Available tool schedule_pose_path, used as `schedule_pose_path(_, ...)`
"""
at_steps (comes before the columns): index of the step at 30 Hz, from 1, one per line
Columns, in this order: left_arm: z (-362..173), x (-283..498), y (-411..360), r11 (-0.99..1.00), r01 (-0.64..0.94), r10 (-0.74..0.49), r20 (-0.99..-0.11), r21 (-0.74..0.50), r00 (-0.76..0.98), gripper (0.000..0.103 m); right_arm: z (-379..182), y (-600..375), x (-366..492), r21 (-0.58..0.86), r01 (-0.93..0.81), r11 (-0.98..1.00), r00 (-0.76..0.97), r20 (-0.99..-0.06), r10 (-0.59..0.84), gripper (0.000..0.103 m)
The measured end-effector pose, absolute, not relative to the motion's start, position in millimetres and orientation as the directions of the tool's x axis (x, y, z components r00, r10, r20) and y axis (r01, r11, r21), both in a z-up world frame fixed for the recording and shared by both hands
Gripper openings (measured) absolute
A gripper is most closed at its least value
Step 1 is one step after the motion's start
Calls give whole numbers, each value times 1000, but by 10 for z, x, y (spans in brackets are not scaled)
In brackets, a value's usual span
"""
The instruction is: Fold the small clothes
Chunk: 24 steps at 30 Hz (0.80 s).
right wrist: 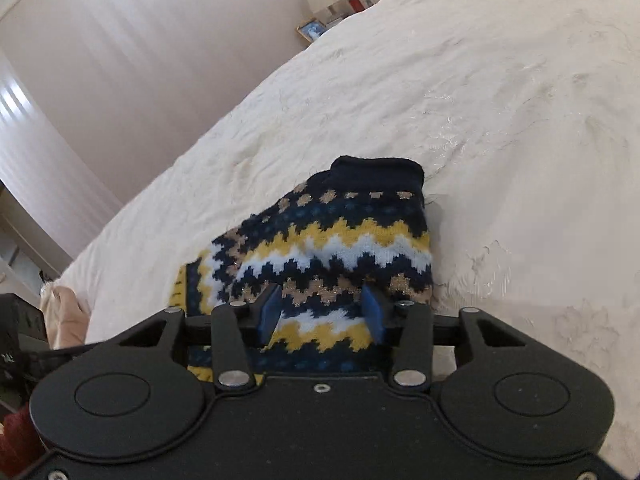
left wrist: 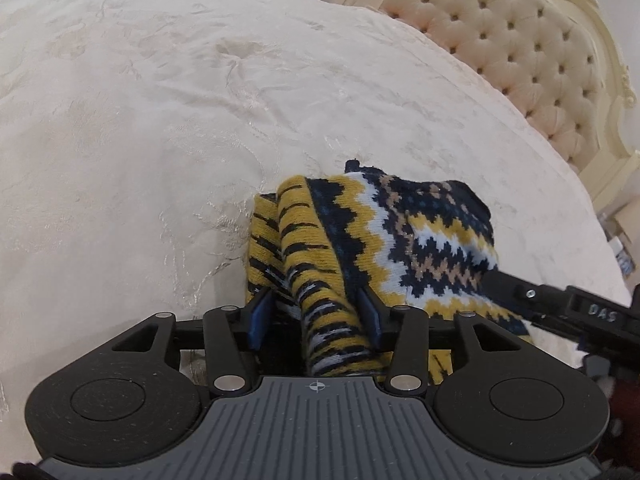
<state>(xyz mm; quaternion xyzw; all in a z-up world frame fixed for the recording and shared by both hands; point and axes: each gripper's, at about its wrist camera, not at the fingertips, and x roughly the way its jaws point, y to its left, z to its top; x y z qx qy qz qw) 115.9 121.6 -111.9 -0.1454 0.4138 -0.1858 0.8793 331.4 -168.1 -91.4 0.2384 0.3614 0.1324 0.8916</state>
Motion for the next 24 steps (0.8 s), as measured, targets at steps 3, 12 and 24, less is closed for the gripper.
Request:
schedule_pose_path(3,-1046,1133,1217,895,202,-435,-678,-398,593,47,-736,-1712,3155,504,-75,860,742,-548,386,72)
schedule_pose_path(12,-579,559,1088,971,169,-237,-687,-166,687,82,-220,-1629,2537,341,4,940,833,-521,185,103)
schedule_pose_path(24,-267,-313,688,979,195,-104,-686,56,721,82,-88,-1346,1924,162,141,977,747,-665,3,102)
